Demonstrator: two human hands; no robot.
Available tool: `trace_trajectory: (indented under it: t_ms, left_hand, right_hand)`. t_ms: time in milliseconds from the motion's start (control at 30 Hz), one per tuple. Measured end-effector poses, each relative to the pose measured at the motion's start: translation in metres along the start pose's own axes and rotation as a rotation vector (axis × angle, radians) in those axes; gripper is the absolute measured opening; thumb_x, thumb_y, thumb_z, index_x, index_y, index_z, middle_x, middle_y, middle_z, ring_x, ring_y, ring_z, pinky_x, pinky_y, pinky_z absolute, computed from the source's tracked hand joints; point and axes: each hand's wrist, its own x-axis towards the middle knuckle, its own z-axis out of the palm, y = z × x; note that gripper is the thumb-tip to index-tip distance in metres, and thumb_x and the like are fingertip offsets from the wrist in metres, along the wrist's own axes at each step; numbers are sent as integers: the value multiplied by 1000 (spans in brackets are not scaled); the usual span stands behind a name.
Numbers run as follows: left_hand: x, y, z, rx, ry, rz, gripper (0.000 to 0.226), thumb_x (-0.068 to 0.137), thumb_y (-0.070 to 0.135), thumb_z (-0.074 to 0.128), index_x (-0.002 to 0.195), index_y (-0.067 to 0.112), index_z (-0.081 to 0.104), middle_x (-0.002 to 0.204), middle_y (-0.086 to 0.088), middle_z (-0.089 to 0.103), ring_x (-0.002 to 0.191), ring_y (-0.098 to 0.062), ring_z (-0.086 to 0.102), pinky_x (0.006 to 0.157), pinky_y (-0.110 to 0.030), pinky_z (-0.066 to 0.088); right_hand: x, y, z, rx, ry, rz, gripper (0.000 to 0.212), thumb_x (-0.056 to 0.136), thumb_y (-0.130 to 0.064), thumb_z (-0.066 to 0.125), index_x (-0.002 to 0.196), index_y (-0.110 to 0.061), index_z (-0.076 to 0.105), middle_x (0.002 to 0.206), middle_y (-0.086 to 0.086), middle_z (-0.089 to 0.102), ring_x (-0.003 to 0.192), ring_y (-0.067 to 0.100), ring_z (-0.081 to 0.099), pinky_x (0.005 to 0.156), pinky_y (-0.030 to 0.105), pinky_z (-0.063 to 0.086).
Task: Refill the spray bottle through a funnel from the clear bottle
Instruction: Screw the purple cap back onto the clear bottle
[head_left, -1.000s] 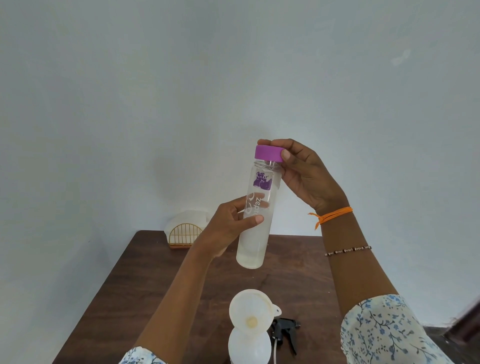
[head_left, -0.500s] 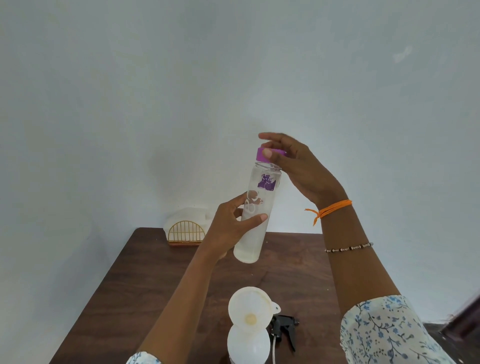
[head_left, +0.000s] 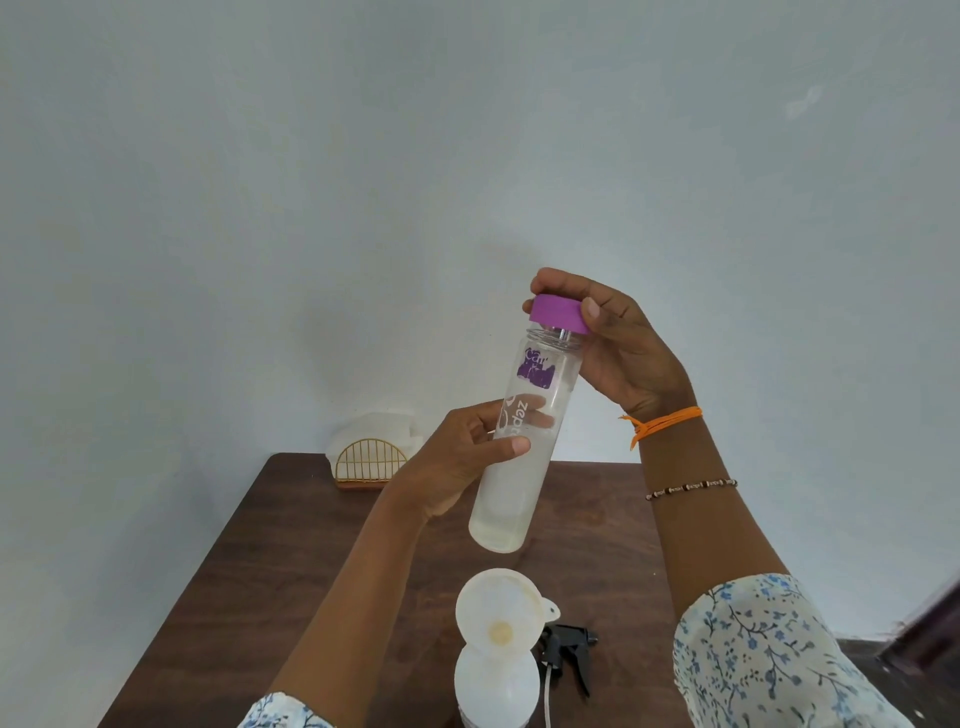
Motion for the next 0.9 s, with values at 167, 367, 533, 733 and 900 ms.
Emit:
trace_trajectory:
  t_ms: [167,367,533,733,900]
  left_hand:
    - [2,-2,4,64,165,32,33,80,19,70,112,25,62,109,5,69,96,-19,66,76,-29,56]
    - [10,-12,17,324,414,52,47,79,35,70,122,37,51,119,11,60,91,-7,60,70,-15,50]
    - [11,-16,25,505,485,35,57,79,38,69,130,29,47,131,5,54,98,-7,51,82,-23,44]
    - [1,-12,12,131,279,4,27,85,25,63,112,29,59,113,2,65,95,-19,65,76,-30,57]
    - [-3,-7,10,79,102,9,21,83,28,61,104,27,58,102,3,67,93,-18,67,71,-26,55]
  right_hand:
    - [3,-1,2,-270,103,35,32,80,-26,62,110,-16,66,113,-3,68,107,15,59,91,29,51]
    - [8,-2,21,-600,347,127,30,84,-17,66,114,-16,66,113,2,65,98,7,62,81,17,50]
    - [12,16,29,-1123,546,164,30,79,-54,62,100,-34,70,101,8,58,91,17,52,90,37,45]
    - [0,-6,4,-416,86,275,38,92,-48,44,121,-28,58,127,-1,58,121,21,50,108,43,33]
    - [-2,7,0,-105,33,190,65,77,-41,68,130,-9,48,125,10,57,121,25,51,101,36,43]
